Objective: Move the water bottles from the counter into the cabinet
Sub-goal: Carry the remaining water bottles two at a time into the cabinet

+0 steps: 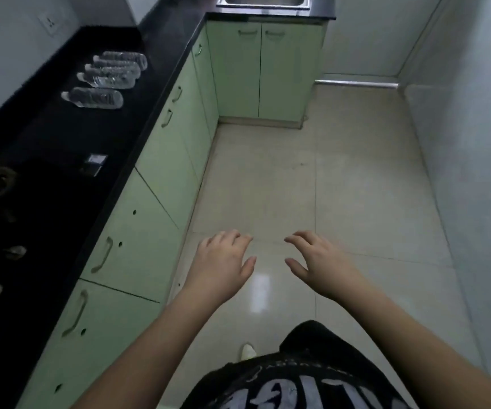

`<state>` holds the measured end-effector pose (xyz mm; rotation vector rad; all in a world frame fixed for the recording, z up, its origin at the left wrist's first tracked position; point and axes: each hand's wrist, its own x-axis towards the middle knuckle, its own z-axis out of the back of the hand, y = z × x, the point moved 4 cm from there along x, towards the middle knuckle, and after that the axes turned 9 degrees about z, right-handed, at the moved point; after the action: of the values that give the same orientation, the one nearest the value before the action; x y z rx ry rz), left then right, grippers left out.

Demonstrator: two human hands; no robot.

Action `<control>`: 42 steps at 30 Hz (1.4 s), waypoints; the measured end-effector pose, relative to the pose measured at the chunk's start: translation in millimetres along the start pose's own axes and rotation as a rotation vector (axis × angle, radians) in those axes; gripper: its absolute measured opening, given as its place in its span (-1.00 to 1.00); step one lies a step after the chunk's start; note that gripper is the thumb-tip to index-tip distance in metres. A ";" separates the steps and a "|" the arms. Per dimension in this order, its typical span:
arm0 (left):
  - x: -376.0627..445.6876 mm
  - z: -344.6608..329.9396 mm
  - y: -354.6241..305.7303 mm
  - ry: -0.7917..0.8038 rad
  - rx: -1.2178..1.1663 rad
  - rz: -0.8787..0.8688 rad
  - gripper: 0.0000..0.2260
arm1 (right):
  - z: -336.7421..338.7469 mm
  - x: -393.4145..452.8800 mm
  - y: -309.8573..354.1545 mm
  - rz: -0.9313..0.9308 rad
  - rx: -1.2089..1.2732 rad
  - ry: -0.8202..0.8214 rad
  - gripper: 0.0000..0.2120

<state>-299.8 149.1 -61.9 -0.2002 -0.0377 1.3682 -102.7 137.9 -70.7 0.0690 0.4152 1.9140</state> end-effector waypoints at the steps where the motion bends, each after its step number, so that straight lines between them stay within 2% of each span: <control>1: 19.1 2.9 -2.3 -0.007 0.005 -0.007 -0.58 | 3.7 12.5 -8.3 -0.010 0.003 -0.014 -0.55; 12: 249.1 5.7 -8.4 0.027 0.058 0.094 -0.59 | 69.4 193.0 -144.3 -0.008 -0.015 -0.079 -0.57; 18: 330.1 32.9 7.1 -0.054 0.004 0.240 -0.66 | 105.9 292.5 -174.7 0.143 -0.012 -0.069 -0.67; 23: 366.9 45.4 51.0 -0.082 -0.010 0.376 -0.63 | 121.1 391.4 -158.2 0.275 -0.008 -0.046 -0.64; 33: 430.3 65.3 226.2 -0.225 -0.119 0.682 -0.63 | 115.0 596.0 -61.1 0.534 -0.047 0.035 -0.58; 42: 486.5 77.0 343.2 -0.251 -0.156 0.804 -0.63 | 104.9 722.2 -1.0 0.600 -0.054 0.093 -0.59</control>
<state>-544.2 696.8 -86.2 -0.1791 -0.3008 2.1899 -348.8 824.9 -80.1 0.0751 0.4363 2.5254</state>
